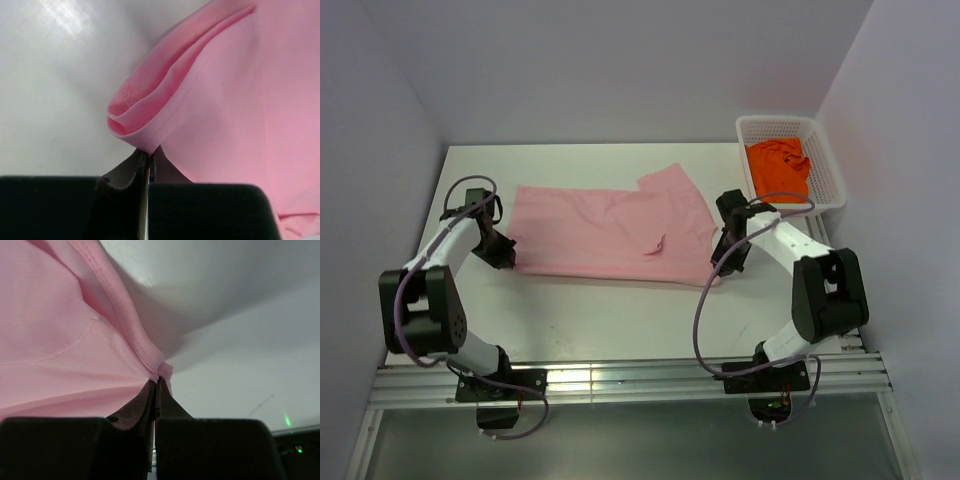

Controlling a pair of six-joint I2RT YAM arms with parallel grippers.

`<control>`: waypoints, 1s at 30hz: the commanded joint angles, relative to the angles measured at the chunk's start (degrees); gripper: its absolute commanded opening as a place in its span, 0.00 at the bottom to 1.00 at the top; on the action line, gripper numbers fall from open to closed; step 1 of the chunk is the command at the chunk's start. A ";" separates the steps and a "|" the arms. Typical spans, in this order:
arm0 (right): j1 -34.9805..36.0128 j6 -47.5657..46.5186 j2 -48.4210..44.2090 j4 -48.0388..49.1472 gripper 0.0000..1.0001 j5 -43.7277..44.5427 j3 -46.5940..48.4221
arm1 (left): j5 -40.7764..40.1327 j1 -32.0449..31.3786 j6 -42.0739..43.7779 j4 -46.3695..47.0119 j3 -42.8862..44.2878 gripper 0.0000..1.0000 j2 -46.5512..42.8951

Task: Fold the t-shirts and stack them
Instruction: Grap the side of the flattened tshirt furthest away from the robot with both arms

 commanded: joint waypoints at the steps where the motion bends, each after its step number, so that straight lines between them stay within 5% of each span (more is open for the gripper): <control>1: -0.86 -0.08 -5.54 -6.29 0.00 3.48 -2.34 | 0.96 0.14 -1.56 -5.07 -3.34 0.05 -8.86; 6: -0.86 -0.87 -10.82 -11.47 0.02 1.99 -4.89 | 4.30 -0.12 -2.27 -12.27 -6.60 0.14 -16.62; 7: -0.86 -1.05 -11.70 -12.45 0.35 2.16 -4.89 | 4.92 -0.12 -2.18 -13.07 -6.60 0.21 -18.55; 8: -0.86 -1.31 -13.18 -13.50 0.59 2.51 -3.85 | 5.53 -0.12 -2.01 -14.12 -6.16 0.42 -19.52; 10: -0.86 -1.31 -14.86 -16.05 0.93 4.27 -1.91 | 7.03 -0.12 -2.01 -16.50 -4.94 0.61 -21.54; 11: -0.86 -1.31 -15.30 -16.76 0.95 4.97 1.67 | 7.21 -0.12 -2.01 -17.11 -2.67 0.86 -21.99; 13: -0.86 -1.40 -14.35 -17.64 0.95 5.94 6.68 | 7.29 -0.12 -2.09 -17.12 0.59 0.99 -20.95; 19: -1.22 -4.12 2.68 -13.95 0.95 3.14 35.90 | 8.96 0.93 -0.69 -4.58 13.60 0.98 -8.77; 28: -2.35 -8.00 46.07 -20.72 0.93 -1.61 86.54 | 13.26 1.73 3.97 0.90 42.50 0.92 19.81; 30: -3.15 -7.64 48.40 -16.97 0.92 -4.58 86.61 | 14.41 1.73 4.23 1.86 44.28 0.92 22.29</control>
